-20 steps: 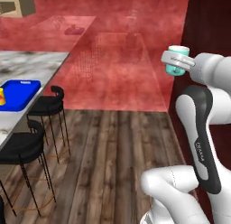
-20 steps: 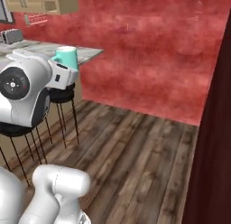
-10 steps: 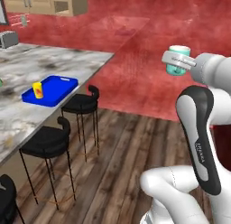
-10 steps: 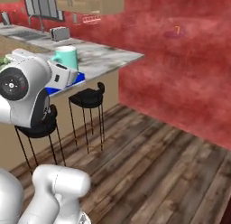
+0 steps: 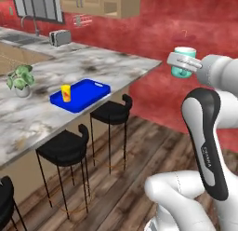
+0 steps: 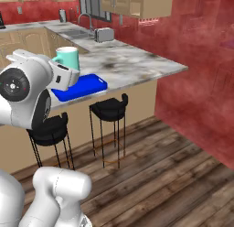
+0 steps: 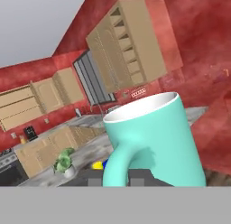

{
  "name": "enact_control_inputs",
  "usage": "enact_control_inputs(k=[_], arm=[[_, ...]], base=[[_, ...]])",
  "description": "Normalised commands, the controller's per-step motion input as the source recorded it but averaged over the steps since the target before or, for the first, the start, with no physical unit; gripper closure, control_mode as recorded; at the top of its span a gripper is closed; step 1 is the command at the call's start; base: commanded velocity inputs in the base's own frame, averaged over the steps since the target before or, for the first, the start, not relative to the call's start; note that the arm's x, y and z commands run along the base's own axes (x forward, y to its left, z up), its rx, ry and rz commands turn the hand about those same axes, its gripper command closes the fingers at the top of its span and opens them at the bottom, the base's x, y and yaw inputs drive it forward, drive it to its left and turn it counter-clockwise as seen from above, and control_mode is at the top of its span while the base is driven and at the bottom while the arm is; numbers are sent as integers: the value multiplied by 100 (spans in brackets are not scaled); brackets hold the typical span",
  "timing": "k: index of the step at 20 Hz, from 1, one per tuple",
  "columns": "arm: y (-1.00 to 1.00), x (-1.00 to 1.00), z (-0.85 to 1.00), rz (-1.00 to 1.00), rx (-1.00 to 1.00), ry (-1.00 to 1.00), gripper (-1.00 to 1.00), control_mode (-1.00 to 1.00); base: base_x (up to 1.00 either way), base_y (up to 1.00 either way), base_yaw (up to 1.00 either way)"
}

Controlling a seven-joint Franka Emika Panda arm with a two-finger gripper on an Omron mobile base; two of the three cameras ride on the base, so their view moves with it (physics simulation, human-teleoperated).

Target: There is a tray on the dining counter. Grab the cup, mug, and pitcher and place them on the tray. The pitcher may be placed next to the tray if it cannot fit the tray.

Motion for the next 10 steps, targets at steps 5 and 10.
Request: enact_control_inputs(k=[5, 10], arm=[[0, 0, 0, 0, 0, 0, 100, 100], [0, 0, 0, 0, 0, 0, 100, 100]], base=[[52, -50, 49], [37, -50, 50]])
